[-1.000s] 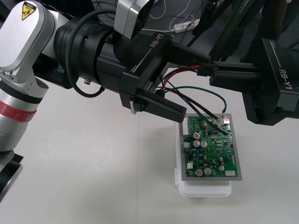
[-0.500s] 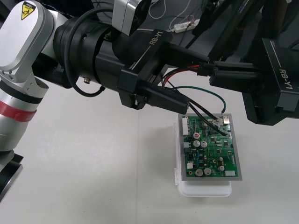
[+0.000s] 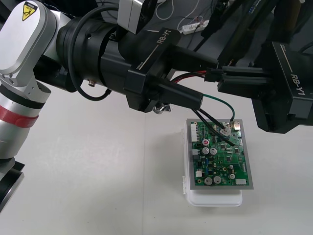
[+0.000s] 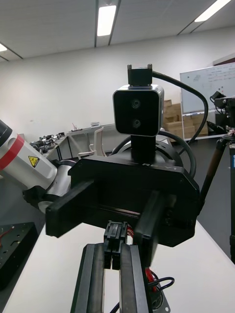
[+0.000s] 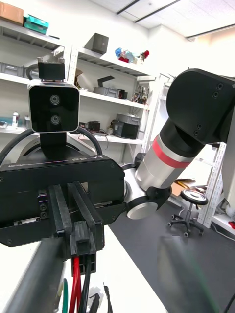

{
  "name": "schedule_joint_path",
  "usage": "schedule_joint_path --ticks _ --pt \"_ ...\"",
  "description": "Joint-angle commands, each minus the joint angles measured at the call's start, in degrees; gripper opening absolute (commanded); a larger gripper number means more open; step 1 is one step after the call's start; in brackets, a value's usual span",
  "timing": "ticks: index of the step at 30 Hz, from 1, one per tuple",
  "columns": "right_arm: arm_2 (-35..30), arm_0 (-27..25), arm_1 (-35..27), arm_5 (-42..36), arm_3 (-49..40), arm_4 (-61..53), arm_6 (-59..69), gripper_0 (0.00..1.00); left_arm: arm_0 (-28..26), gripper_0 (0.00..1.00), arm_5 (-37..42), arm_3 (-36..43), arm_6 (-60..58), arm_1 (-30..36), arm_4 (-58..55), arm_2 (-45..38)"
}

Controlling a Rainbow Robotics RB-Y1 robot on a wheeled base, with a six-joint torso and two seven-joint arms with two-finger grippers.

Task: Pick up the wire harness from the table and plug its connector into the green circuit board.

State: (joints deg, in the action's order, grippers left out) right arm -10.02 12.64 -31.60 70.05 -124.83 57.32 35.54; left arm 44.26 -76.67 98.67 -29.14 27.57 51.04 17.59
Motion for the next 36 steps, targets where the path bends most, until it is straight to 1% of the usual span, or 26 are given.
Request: schedule_joint_path --ticks 1,4,7,27,35,36 --pt "0.79 -0.07 -1.36 -0.70 -0.42 -0.90 -1.79 0.00 2.77 0.34 2.75 1.79 -0.83 -1.29 -0.95 0.87" --pt "0.79 -0.25 -1.36 -1.49 -0.42 -0.63 -1.35 0.00 2.77 0.12 2.75 1.70 -0.83 -1.29 -0.95 0.87" --pt "0.79 -0.60 -1.18 -1.67 -0.77 -0.55 -1.17 0.00 2.77 0.01 2.75 1.70 -0.83 -1.29 -0.86 0.87" --pt "0.70 -2.88 -0.39 -1.76 -2.26 -0.90 -1.79 0.00 2.68 0.00 2.66 1.62 -0.66 -1.20 -0.86 0.78" --pt "0.70 -3.06 -0.21 -1.67 -2.26 -0.90 -1.96 0.00 2.77 0.00 2.75 1.70 -0.04 -0.76 -0.95 0.78" --pt "0.79 -3.15 -0.21 -1.67 -2.26 -0.90 -2.23 0.02 2.68 0.00 2.75 1.70 0.14 -0.76 -1.03 0.78"
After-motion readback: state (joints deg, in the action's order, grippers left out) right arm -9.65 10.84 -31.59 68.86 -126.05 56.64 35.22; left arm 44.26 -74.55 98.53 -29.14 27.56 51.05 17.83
